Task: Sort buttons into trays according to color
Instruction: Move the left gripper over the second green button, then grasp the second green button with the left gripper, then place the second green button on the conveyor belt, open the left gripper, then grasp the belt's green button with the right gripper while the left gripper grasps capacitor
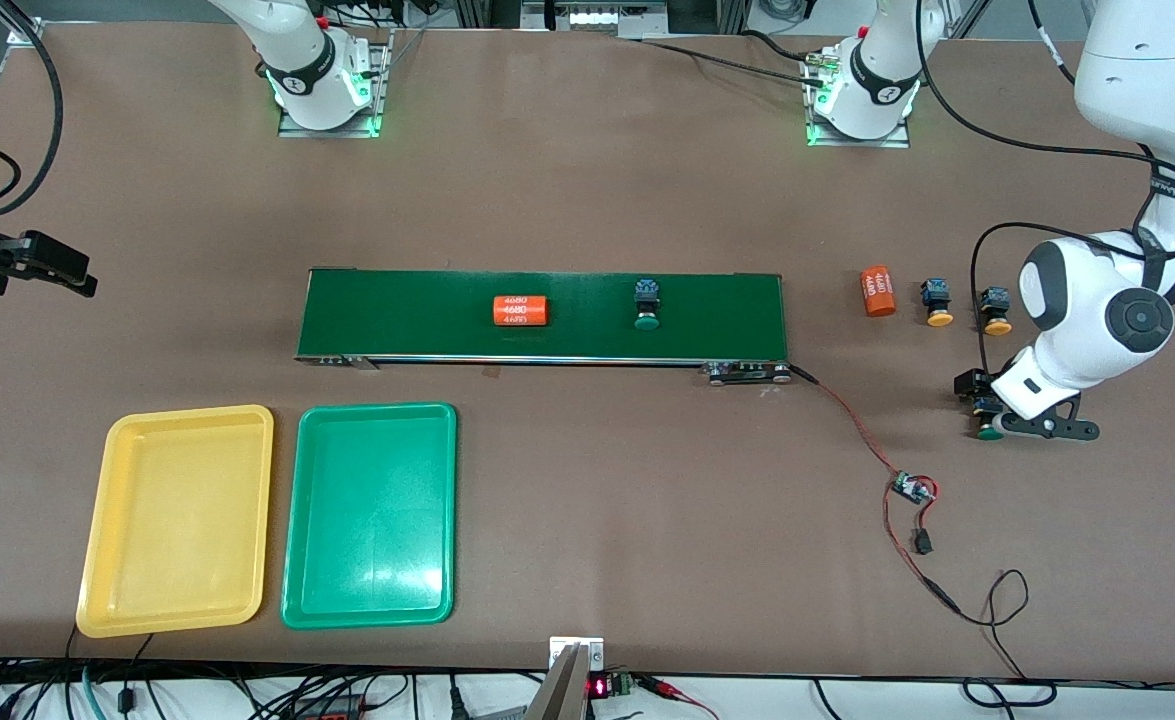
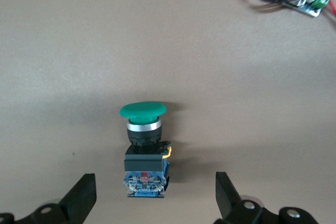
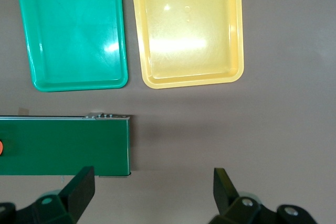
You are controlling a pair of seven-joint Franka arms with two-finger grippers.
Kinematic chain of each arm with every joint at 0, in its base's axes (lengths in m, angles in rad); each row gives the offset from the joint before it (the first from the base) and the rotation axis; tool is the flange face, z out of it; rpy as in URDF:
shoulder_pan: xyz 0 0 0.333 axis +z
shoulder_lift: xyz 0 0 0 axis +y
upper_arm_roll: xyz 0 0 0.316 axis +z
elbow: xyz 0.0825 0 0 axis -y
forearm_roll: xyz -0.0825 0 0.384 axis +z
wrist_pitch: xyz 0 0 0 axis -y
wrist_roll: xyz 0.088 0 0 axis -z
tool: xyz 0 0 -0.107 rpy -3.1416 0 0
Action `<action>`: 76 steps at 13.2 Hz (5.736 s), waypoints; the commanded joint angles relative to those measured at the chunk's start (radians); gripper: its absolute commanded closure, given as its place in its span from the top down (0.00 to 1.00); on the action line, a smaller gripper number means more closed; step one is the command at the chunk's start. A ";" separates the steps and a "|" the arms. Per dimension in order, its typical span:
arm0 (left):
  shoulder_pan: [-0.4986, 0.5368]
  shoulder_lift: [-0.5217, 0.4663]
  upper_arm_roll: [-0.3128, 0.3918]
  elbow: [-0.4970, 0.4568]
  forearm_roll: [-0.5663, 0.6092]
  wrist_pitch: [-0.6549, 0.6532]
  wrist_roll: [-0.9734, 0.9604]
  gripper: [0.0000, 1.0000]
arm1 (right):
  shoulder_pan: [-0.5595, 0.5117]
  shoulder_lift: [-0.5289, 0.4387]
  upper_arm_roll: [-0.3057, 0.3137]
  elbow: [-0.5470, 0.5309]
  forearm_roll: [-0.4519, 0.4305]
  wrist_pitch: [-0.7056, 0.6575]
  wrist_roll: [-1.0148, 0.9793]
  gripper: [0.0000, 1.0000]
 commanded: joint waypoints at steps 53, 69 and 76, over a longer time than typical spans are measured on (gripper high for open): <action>-0.004 -0.262 -0.476 0.017 -0.037 -0.469 -0.707 1.00 | 0.028 0.052 0.006 -0.004 0.010 0.024 0.000 1.00; 0.000 -0.276 -0.241 -0.439 -0.038 -0.137 -0.309 1.00 | 0.226 0.079 0.104 -0.306 0.097 0.384 0.124 1.00; 0.000 -0.278 -0.242 -0.526 -0.038 0.019 -0.303 0.35 | 0.384 0.127 0.106 -0.387 0.097 0.475 0.422 1.00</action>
